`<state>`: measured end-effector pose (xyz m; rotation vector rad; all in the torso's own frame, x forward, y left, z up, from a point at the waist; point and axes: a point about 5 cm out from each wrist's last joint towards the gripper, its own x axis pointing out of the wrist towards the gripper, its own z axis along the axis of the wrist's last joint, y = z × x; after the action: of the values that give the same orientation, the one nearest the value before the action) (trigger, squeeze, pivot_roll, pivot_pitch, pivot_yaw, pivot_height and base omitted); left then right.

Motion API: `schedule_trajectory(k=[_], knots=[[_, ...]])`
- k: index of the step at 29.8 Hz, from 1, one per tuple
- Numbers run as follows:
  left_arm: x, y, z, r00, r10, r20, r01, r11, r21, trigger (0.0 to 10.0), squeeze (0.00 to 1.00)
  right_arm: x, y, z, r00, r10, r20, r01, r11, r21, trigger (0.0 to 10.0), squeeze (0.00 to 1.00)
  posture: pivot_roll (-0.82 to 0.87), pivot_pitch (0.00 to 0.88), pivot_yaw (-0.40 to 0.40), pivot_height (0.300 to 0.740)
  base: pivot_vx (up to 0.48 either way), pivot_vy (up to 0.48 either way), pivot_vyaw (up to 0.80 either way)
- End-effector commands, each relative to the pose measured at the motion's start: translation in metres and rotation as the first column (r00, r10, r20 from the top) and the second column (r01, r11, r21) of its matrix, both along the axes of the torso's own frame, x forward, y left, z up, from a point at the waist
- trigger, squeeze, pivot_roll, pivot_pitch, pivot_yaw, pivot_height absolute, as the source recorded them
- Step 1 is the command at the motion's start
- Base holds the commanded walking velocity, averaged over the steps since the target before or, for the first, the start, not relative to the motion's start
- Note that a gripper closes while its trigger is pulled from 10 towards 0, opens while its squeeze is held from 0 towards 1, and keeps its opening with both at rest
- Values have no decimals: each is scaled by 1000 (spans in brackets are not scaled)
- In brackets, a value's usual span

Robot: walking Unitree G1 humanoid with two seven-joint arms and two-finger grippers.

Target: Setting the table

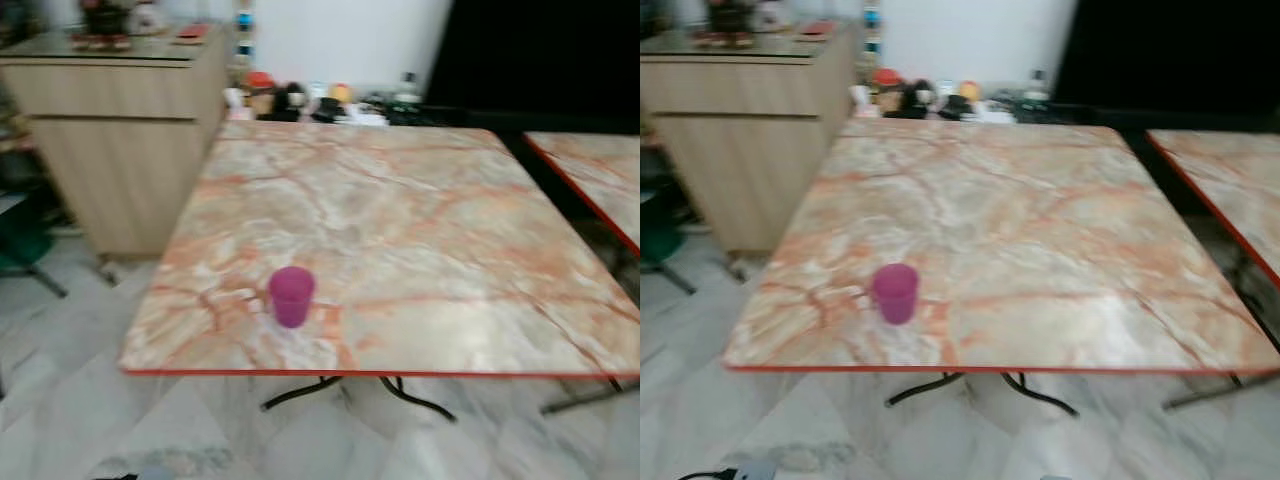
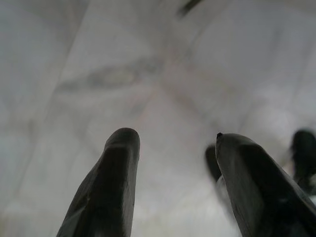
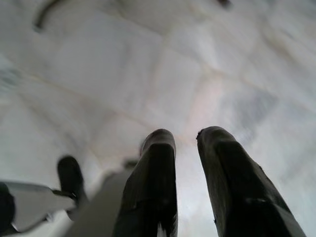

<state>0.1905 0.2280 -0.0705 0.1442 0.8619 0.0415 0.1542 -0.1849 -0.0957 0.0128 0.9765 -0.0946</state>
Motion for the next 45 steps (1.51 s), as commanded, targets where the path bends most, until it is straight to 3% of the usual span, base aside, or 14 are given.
schedule_trajectory(k=[1,9,16,21,31,42,45], knots=[[-10,3,-4,1000,9,-21,-9,1000,1,10000,0,-4,-2,-1,1000,0,-20,0,1000,4,10000,0,28,64,-11,740,0,0,-731],[-8,3,-3,1000,6,-12,-6,1000,2,10000,0,-9,-14,-2,999,-3,-40,3,1000,-6,10000,0,31,67,-10,740,0,0,-731],[-7,2,-2,1000,3,-6,-3,1000,1,10000,0,-11,-17,-2,999,-4,-42,4,1000,-7,10000,0,32,68,-8,740,0,0,-125],[-6,1,-2,1000,2,-2,-2,1000,-1,10000,0,-14,-14,-4,999,-5,-54,5,1000,-4,10000,0,34,69,-8,740,0,0,0],[-6,-1,-2,1000,1,1,-1,1000,-6,10000,0,-14,-6,-5,998,6,-59,-5,1000,5,10000,0,34,69,-8,740,0,0,-743],[-10,1,-4,1000,6,-5,-6,1000,-1,10000,0,-11,-2,-5,998,35,-53,-35,999,4,10000,0,41,75,-6,740,0,0,0],[-14,8,-3,999,44,16,-44,999,-5,10000,0,-11,0,-5,998,42,-51,-42,999,4,10000,0,41,75,-6,740,0,0,0]])
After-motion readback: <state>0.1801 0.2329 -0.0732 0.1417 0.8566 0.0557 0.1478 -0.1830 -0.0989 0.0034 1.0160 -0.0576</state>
